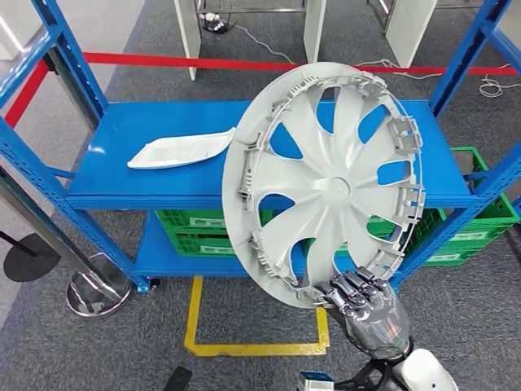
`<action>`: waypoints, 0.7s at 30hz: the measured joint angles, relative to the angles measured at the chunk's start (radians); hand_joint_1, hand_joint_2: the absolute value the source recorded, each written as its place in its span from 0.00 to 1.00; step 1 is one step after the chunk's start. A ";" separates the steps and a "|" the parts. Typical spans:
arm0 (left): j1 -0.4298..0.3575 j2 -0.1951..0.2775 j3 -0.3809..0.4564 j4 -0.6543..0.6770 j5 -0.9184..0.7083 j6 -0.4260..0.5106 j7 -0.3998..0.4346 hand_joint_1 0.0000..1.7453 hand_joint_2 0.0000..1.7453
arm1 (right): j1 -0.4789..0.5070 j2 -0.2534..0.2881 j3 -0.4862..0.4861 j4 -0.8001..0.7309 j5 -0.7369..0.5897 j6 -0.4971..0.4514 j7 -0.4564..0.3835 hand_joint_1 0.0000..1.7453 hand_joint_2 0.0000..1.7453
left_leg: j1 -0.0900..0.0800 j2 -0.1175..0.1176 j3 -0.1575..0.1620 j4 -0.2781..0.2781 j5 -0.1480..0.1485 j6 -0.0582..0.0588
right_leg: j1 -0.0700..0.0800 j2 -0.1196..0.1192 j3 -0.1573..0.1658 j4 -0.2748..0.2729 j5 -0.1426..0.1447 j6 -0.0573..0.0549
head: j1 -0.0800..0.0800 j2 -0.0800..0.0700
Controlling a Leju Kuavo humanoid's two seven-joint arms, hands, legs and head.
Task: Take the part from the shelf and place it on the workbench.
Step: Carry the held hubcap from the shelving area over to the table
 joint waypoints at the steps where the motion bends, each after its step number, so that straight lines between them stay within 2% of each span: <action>1: 0.000 0.000 -0.002 0.000 0.001 -0.001 0.000 0.00 1.00 | -0.001 0.001 0.000 0.000 -0.002 0.000 -0.001 1.00 1.00 | 0.000 0.001 -0.002 0.001 0.008 -0.005 | 0.002 0.000 0.007 -0.016 -0.004 -0.005 | 0.000 0.000; 2: 0.000 0.000 -0.003 0.000 0.002 -0.002 0.000 0.00 1.00 | -0.001 0.001 0.000 0.000 -0.005 0.000 -0.002 1.00 1.00 | 0.002 0.001 -0.005 0.001 0.014 -0.011 | 0.002 -0.001 -0.003 -0.015 0.002 -0.012 | 0.001 0.000; 3: 0.001 0.000 -0.004 0.000 0.004 -0.004 0.000 0.00 1.00 | -0.001 0.002 0.000 0.000 -0.007 0.000 -0.003 1.00 1.00 | 0.003 -0.001 -0.010 0.007 0.003 -0.017 | 0.001 -0.003 -0.010 -0.015 0.011 -0.021 | 0.001 0.000; 4: 0.001 0.001 -0.005 0.001 0.007 -0.005 0.000 0.00 1.00 | -0.001 0.003 0.000 0.000 -0.010 0.000 -0.005 1.00 1.00 | 0.005 -0.002 -0.017 0.027 -0.026 -0.024 | 0.000 -0.004 -0.020 -0.015 0.022 -0.029 | -0.001 0.000; 5: 0.002 0.001 -0.005 0.001 0.009 -0.007 -0.001 0.00 1.00 | -0.002 0.005 0.000 0.000 -0.013 0.000 -0.009 1.00 1.00 | 0.008 -0.003 -0.028 0.067 -0.073 -0.031 | -0.001 -0.006 -0.030 -0.016 0.034 -0.035 | -0.003 0.000; 7: 0.002 0.002 -0.005 0.001 0.012 -0.013 -0.002 0.00 1.00 | -0.001 0.008 0.000 -0.001 -0.019 0.000 -0.016 1.00 1.00 | 0.013 -0.004 -0.051 0.195 -0.176 -0.044 | 0.000 -0.006 -0.053 -0.012 0.058 -0.041 | -0.006 0.000; 8: 0.002 0.002 -0.006 0.001 0.013 -0.015 -0.002 0.00 1.00 | -0.001 0.009 -0.001 0.000 -0.021 0.000 -0.018 1.00 1.00 | 0.015 -0.004 -0.057 0.254 -0.201 -0.047 | 0.001 -0.006 -0.066 -0.008 0.069 -0.040 | -0.007 0.000; 9: 0.002 0.002 -0.006 0.001 0.015 -0.015 -0.002 0.00 1.00 | -0.001 0.010 -0.001 0.000 -0.024 0.000 -0.019 1.00 1.00 | 0.017 -0.004 -0.050 0.286 -0.202 -0.049 | 0.001 -0.006 -0.083 -0.003 0.078 -0.040 | -0.007 0.000; 10: 0.002 0.002 -0.006 0.001 0.016 -0.016 -0.002 0.00 1.00 | 0.000 0.011 -0.001 0.000 -0.028 0.000 -0.020 1.00 1.00 | 0.018 -0.004 -0.028 0.283 -0.184 -0.048 | 0.001 -0.006 -0.100 0.004 0.086 -0.039 | -0.007 0.000; 11: 0.001 0.002 -0.006 0.001 0.018 -0.015 -0.002 0.00 1.00 | 0.000 0.012 -0.001 -0.001 -0.034 0.000 -0.023 1.00 1.00 | 0.018 -0.005 0.010 0.241 -0.158 -0.045 | 0.002 -0.005 -0.116 0.011 0.092 -0.037 | -0.007 0.000; 12: 0.001 0.002 -0.006 0.001 0.019 -0.015 -0.002 0.00 1.00 | 0.001 0.013 -0.001 -0.001 -0.041 0.000 -0.028 1.00 1.00 | 0.017 -0.006 0.059 0.174 -0.141 -0.040 | 0.002 -0.004 -0.129 0.017 0.099 -0.035 | -0.007 0.000; 13: 0.000 0.002 -0.007 0.001 0.022 -0.015 -0.003 0.00 1.00 | 0.003 0.015 -0.001 -0.002 -0.048 0.000 -0.032 1.00 1.00 | 0.016 -0.008 0.110 0.098 -0.137 -0.034 | 0.003 -0.003 -0.139 0.022 0.105 -0.032 | -0.007 0.000; 14: -0.001 0.002 -0.007 0.001 0.026 -0.015 -0.003 0.00 1.00 | 0.005 0.017 -0.001 -0.002 -0.053 0.000 -0.035 1.00 1.00 | 0.015 -0.010 0.147 0.037 -0.140 -0.028 | 0.004 -0.003 -0.146 0.023 0.112 -0.027 | -0.006 0.000; 15: -0.002 0.001 -0.007 0.001 0.030 -0.014 -0.004 0.00 1.00 | 0.007 0.018 -0.002 -0.003 -0.056 0.000 -0.037 1.00 1.00 | 0.012 -0.012 0.167 -0.002 -0.147 -0.024 | 0.004 -0.003 -0.151 0.023 0.121 -0.022 | -0.006 0.000; 17: -0.001 0.001 -0.007 0.001 0.038 -0.015 -0.005 0.00 1.00 | 0.015 0.021 -0.002 -0.006 -0.063 0.000 -0.039 1.00 1.00 | 0.009 -0.011 0.165 -0.024 -0.140 -0.014 | 0.002 -0.003 -0.157 0.019 0.138 -0.008 | -0.006 0.000; 18: 0.000 0.001 -0.008 0.001 0.039 -0.016 -0.005 0.00 1.00 | 0.020 0.022 -0.002 -0.008 -0.071 0.000 -0.043 1.00 1.00 | 0.009 -0.009 0.156 -0.029 -0.128 -0.007 | 0.000 -0.002 -0.163 0.022 0.134 -0.002 | -0.007 0.000; 19: 0.000 0.001 -0.008 0.001 0.040 -0.015 -0.004 0.00 1.00 | 0.025 0.022 -0.002 -0.010 -0.081 0.000 -0.049 1.00 1.00 | 0.010 -0.007 0.146 -0.033 -0.115 0.001 | -0.001 0.000 -0.173 0.036 0.112 0.002 | -0.006 0.000; 20: 0.000 0.001 -0.010 0.001 0.039 -0.014 -0.002 0.00 1.00 | 0.030 0.023 -0.002 -0.012 -0.093 0.000 -0.054 1.00 1.00 | 0.012 -0.005 0.132 -0.037 -0.102 0.007 | -0.001 0.001 -0.188 0.069 0.072 0.006 | -0.004 0.000; 21: 0.000 0.001 -0.011 0.001 0.038 -0.012 0.001 0.00 1.00 | 0.034 0.024 -0.001 -0.012 -0.105 0.000 -0.057 1.00 1.00 | 0.012 -0.004 0.117 -0.037 -0.090 0.012 | -0.002 0.001 -0.206 0.122 0.018 0.008 | -0.003 0.000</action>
